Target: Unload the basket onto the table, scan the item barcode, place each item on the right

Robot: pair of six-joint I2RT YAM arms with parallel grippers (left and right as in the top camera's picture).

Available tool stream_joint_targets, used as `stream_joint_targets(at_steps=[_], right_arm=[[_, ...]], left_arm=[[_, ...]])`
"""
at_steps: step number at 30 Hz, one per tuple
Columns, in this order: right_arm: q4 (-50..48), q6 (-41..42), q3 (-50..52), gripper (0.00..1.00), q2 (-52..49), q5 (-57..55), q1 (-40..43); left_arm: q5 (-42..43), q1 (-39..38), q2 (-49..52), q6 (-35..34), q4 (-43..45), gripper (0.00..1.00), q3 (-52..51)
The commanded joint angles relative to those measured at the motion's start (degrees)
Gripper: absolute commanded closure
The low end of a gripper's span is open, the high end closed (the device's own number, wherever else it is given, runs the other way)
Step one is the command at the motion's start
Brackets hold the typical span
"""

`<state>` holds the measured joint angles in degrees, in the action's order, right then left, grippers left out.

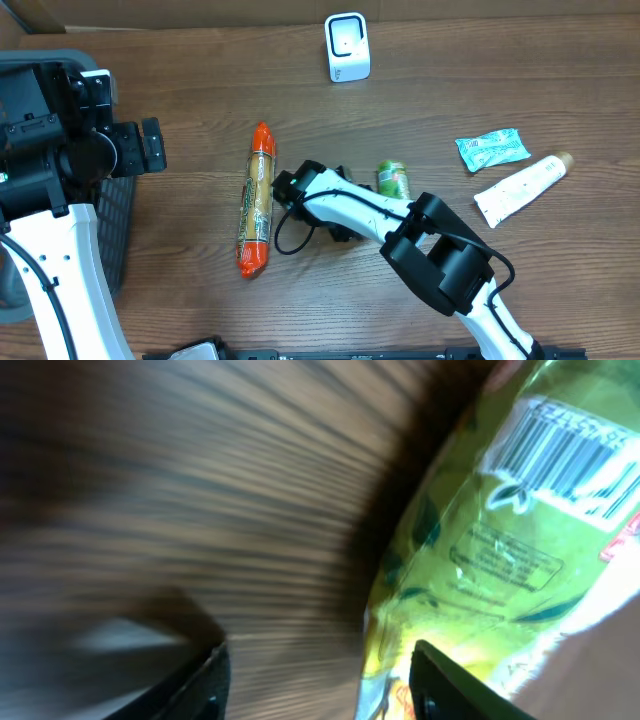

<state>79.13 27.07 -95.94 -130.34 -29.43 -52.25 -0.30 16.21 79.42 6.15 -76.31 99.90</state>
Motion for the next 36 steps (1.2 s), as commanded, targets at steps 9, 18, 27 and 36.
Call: stream_joint_targets(at_steps=[9,18,27,36], right_arm=[[1.0,1.7,-11.0,0.38,7.9,8.0,4.7],[5.9,0.1,-13.3,0.11,15.6,25.7,20.5],[-1.4,-10.6,2.0,0.06,15.5,41.6,25.4],[-14.4,-8.1,14.6,0.18,15.5,41.5,24.6]], left_arm=[[-0.3,-0.1,0.0,0.9,0.0,0.01,0.4],[-0.3,-0.1,0.0,0.9,0.0,0.01,0.4],[-0.3,-0.1,0.0,0.9,0.0,0.00,0.4],[-0.3,-0.1,0.0,0.9,0.0,0.00,0.4]])
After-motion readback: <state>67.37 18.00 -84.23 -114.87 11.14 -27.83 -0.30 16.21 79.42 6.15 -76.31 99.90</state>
